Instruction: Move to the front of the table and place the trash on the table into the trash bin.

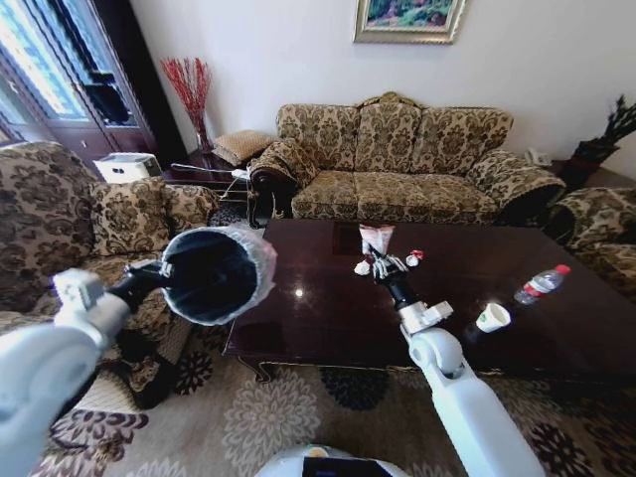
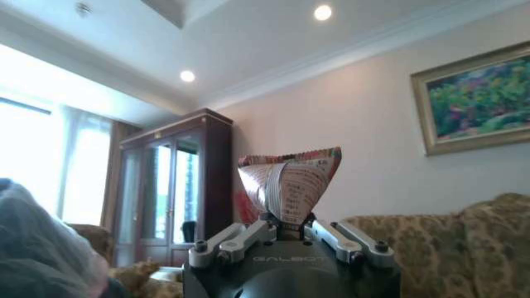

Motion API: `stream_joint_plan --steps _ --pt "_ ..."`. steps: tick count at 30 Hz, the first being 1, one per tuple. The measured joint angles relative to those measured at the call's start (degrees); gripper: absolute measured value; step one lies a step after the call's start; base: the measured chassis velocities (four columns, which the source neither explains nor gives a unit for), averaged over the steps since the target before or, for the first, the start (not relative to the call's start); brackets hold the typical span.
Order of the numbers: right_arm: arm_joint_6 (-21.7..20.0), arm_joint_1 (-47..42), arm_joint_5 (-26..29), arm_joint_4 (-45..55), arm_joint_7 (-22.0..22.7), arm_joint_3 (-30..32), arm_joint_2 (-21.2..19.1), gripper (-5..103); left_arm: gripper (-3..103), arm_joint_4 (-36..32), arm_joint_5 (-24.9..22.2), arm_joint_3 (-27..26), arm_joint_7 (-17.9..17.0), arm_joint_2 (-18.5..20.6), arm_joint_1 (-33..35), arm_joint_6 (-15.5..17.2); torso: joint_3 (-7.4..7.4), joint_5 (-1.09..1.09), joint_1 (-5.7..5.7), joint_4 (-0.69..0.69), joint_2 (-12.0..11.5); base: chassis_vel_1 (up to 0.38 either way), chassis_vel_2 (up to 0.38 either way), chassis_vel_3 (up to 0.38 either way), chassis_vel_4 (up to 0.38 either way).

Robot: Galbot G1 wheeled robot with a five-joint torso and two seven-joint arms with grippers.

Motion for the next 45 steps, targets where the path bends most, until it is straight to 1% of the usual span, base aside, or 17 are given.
stream_joint_plan --steps 2,6,7,8,9,10,13,14,16,18,28,30,31,33,35,37,45 --pt "0.08 1.76 2.44 1.0 -3.63 -2.4 -0.83 8 0 0.23 -0.21 -0.01 0.24 0.35 -0.06 0.23 0.0 -0.03 -0.01 -0.01 0.0 0.0 0.0 0.0 0.0" --pt "0.05 3.59 4.85 1.65 -6.03 -5.22 -1.46 8 0 1.49 -0.5 1.28 0.61 2.11 -0.87 0.48 -0.02 0.03 -0.03 0.06 0.01 0.0 0.0 0.0 0.0" --pt "-0.08 5.18 6.45 1.98 -7.66 -7.43 -1.88 8 0 3.63 -0.94 3.91 1.52 4.99 -2.17 0.68 -0.02 0.03 -0.04 0.05 0.01 0.0 0.0 0.0 0.0" --pt "-0.34 6.63 7.23 2.17 -8.89 -9.14 -2.17 8 0 5.08 -1.17 5.75 1.91 7.32 -3.01 0.83 -0.01 -0.02 -0.03 -0.05 0.01 0.0 0.0 0.0 0.0" --pt "-0.57 9.2 8.08 2.32 -10.43 -12.25 -2.55 8 0 5.18 -1.32 6.47 1.88 9.15 -3.45 1.08 0.01 -0.04 0.01 -0.06 0.0 0.0 0.0 0.0 0.0" --pt "-0.75 10.76 8.47 2.47 -10.84 -14.04 -2.61 8 0 5.49 -1.49 7.47 1.82 9.72 -4.17 1.21 0.01 0.02 0.01 0.0 0.0 0.0 0.0 0.0 0.0" --pt "-1.21 13.48 9.01 2.6 -11.14 -16.98 -2.55 8 0 6.46 -2.26 10.33 2.3 11.25 -5.79 1.55 0.0 0.02 0.0 0.05 0.0 0.0 0.0 0.0 0.0" --pt "-1.43 15.62 9.18 2.6 -11.26 -19.2 -2.18 8 0 7.52 -3.05 13.26 2.98 12.91 -7.41 1.91 0.0 -0.03 -0.01 -0.01 0.0 0.0 0.0 0.0 0.0" --pt "-1.5 16.17 9.24 2.6 -11.27 -19.79 -2.06 8 0 8.0 -3.29 14.4 3.16 13.61 -8.06 2.06 0.0 -0.02 -0.02 -0.02 0.0 0.0 0.0 0.0 0.0" --pt "-1.88 18.85 9.94 2.56 -11.3 -22.92 -1.6 8 0 9.57 -4.15 18.29 3.84 15.91 -10.2 2.7 0.0 0.0 -0.02 -0.03 0.0 0.0 0.0 0.0 0.0" --pt "-2.65 22.45 8.15 0.07 -11.57 -29.39 -0.01 8 0 9.79 -4.45 19.46 3.97 16.19 -10.87 2.8 -0.01 0.01 -0.02 0.01 0.0 0.0 0.0 0.0 0.0" --pt "-2.66 22.99 6.94 -0.7 -11.84 -31.17 0.51 8 0 9.72 -5.83 23.53 4.77 18.62 -13.59 3.14 -0.01 0.0 -0.02 0.01 0.0 0.0 0.0 0.0 0.0" --pt "-2.66 22.99 6.94 -0.7 -11.84 -31.17 0.51 8 0 9.72 -5.83 23.53 4.77 18.62 -13.59 3.14 -0.01 0.0 -0.02 0.01 0.0 0.0 0.0 0.0 0.0" --pt "-2.69 24.02 6.47 -1.27 -11.84 -32.9 1.34 8 0 9.12 -7.97 29.18 6.18 21.66 -17.37 3.64 0.0 -0.01 -0.02 -0.04 0.0 0.0 0.0 0.0 0.0" --pt "-2.69 24.31 6.35 -1.51 -11.82 -33.31 1.57 8 0 8.98 -8.46 30.52 6.47 22.42 -18.32 3.75 -0.01 0.0 -0.02 -0.03 0.0 0.0 0.0 0.0 0.0" --pt "-2.7 24.95 5.62 -2.52 -11.72 -34.58 1.97 8 0 6.32 -11.41 34.49 7.99 26.06 -21.08 4.34 0.0 0.04 -0.01 -0.02 0.0 0.0 0.0 0.0 0.0" --pt "-2.62 24.6 4.18 -2.36 -12.09 -34.72 0.71 5 0 3.96 -15.3 32.79 8.65 29.35 -21.3 4.5 -0.01 0.01 -0.02 0.0 0.0 0.0 0.0 0.0 0.0"
